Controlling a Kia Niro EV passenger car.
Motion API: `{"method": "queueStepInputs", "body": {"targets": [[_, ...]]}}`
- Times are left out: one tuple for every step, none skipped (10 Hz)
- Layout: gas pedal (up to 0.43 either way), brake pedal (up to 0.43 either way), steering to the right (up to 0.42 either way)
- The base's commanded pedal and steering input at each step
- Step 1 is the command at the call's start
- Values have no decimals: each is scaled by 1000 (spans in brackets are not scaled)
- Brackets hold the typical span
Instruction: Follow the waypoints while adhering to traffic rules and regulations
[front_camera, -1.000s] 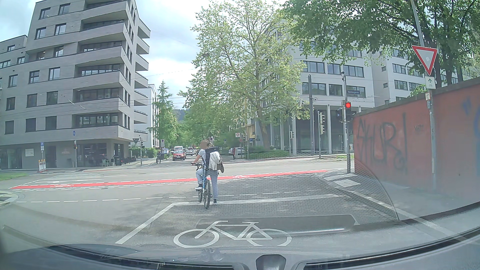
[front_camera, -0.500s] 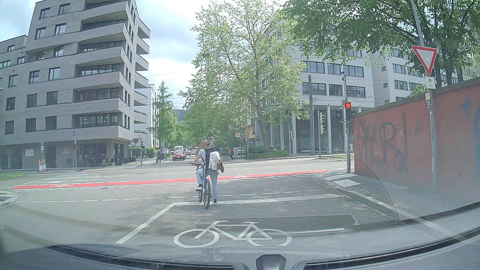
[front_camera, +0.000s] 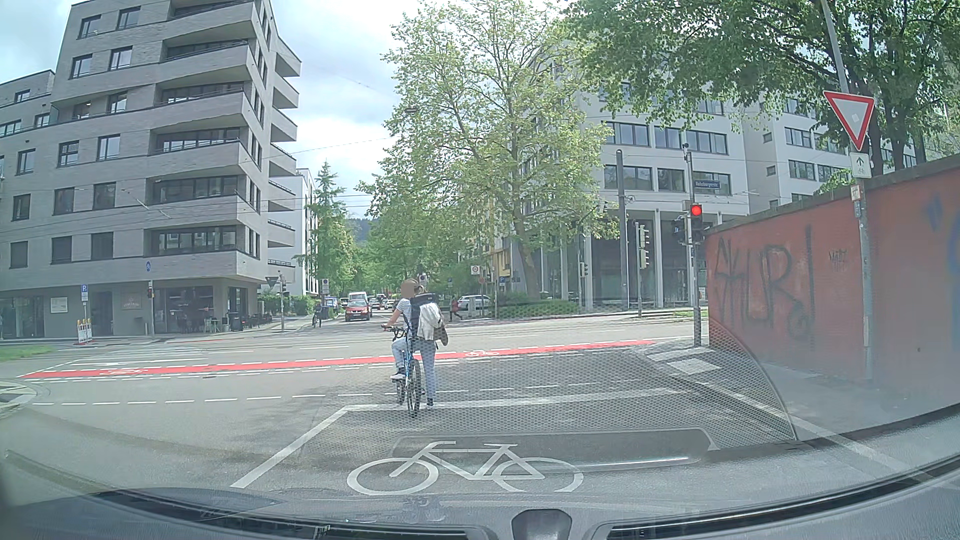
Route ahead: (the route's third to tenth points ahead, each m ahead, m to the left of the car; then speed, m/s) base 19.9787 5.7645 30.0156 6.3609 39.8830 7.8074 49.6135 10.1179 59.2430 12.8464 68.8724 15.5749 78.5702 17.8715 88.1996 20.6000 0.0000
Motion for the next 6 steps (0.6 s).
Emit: {"method": "queueStepInputs", "body": {"targets": [[0,226,-8],[0,226,-8],[0,226,-8],[0,226,-8],[0,226,-8],[0,226,-8]]}}
